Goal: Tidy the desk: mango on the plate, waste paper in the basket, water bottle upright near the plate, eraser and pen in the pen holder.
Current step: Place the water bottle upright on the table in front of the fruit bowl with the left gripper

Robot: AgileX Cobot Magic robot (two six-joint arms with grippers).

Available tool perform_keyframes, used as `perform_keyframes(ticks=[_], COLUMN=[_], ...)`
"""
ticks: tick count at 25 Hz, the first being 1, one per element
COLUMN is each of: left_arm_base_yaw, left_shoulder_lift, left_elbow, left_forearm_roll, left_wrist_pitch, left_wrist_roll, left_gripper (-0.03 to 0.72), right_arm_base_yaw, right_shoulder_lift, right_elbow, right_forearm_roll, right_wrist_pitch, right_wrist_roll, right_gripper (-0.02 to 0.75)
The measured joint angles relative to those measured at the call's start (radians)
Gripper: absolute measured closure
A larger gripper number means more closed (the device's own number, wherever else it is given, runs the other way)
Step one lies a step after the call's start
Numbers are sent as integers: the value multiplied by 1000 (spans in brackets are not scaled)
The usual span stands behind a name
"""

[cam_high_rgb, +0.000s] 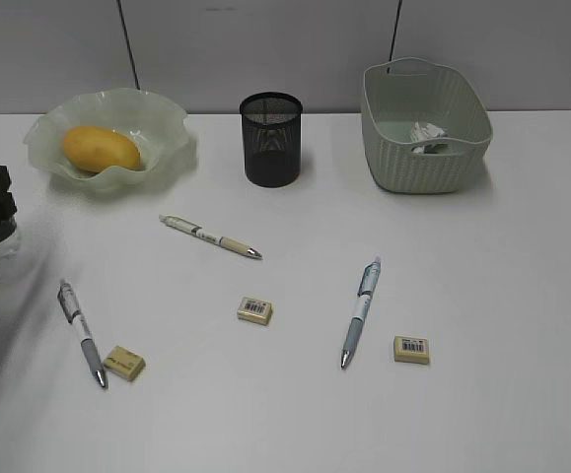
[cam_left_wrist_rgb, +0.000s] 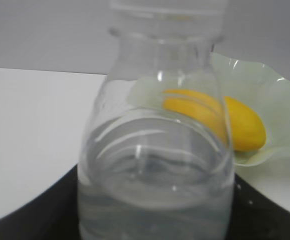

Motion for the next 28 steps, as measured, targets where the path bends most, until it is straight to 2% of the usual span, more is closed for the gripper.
perform_keyframes(ticks=[12, 20, 24, 28], left_arm_base_yaw=[0, 0, 0, 0], left_shoulder_lift=[178, 186, 192, 192], left_elbow=[-4, -4, -4, -4], left_forearm_roll=[102, 106, 113, 116], left_wrist_pitch=[-202, -208, -178, -166], left_wrist_roll=[-29, -31, -32, -32], left_gripper=[176, 142, 84, 59], right_arm_base_yaw=[0, 0, 0, 0], right_shoulder_lift=[0, 0, 0, 0], right_elbow=[0, 0, 0, 0], right_forearm_roll=[1, 4, 4, 4], right_wrist_pitch=[-1, -1, -1, -2], right_wrist_roll=[1, 1, 1, 1], right_gripper=[153, 153, 153, 153])
